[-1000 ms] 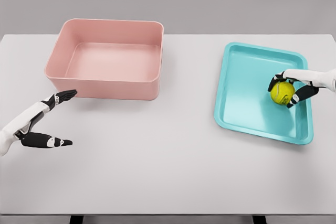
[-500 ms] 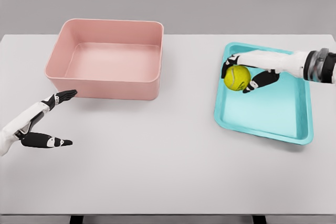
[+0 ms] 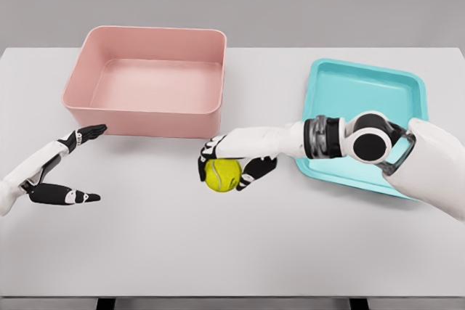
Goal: Put the tennis from the blue tray into the pink basket with both arms
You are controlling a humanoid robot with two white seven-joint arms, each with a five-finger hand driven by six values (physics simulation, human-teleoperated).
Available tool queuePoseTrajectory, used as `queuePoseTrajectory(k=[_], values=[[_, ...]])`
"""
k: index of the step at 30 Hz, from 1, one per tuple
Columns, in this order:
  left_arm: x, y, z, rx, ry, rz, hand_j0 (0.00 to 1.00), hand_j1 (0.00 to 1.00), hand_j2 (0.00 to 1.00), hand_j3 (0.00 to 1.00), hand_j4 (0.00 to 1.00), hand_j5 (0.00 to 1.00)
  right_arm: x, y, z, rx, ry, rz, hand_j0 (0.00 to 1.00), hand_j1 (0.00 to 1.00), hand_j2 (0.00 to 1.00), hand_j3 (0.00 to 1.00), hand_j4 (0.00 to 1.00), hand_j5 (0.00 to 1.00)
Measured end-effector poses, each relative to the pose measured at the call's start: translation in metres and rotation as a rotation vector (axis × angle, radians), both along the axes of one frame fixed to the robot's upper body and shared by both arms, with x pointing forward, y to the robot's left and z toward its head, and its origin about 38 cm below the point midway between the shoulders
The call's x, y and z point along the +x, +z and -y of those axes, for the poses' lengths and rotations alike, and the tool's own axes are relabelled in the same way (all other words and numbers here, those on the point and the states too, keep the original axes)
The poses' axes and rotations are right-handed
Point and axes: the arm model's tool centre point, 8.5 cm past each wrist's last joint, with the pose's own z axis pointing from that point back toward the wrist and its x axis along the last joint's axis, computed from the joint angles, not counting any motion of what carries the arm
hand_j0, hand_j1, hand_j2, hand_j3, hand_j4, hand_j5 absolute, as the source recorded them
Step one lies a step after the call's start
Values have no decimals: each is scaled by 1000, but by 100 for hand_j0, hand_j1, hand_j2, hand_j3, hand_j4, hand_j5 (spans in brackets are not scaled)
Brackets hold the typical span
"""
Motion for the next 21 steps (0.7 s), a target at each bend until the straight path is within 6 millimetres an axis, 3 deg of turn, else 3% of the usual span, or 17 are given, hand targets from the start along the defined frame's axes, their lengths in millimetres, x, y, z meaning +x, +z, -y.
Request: queuePoseTrajectory(k=[2,4,5,6,14,17,21], values=[[0,0,0,0,0,-1,100,100,100,100,100,100,2,-2,-2,-4,-4,1,37,37,37,37,37,37],[0,-1,0,0,-1,-2,100,100,100,100,100,100,5,-5,-3,-13,-11,10,48,48,48,48,48,48],[0,-1,0,0,-1,-2,100,100,100,100,100,100,6,-5,-3,-20,-13,18,59,59,59,59,59,59],[0,-1,0,0,-1,-2,100,100,100,100,100,100,7,-6,-4,-26,-15,26,98,98,98,98,98,98],[-1,-1,1,-1,-2,-2,100,100,100,100,100,100,4,2,4,-28,-5,68,100,100,100,100,100,100],[0,-1,1,-4,-2,-1,100,100,100,100,100,100,3,21,32,-11,-4,127,100,100,100,100,100,100],[-1,-5,7,-20,-6,-4,100,100,100,100,100,100,9,60,100,44,-70,191,100,100,100,100,100,100]])
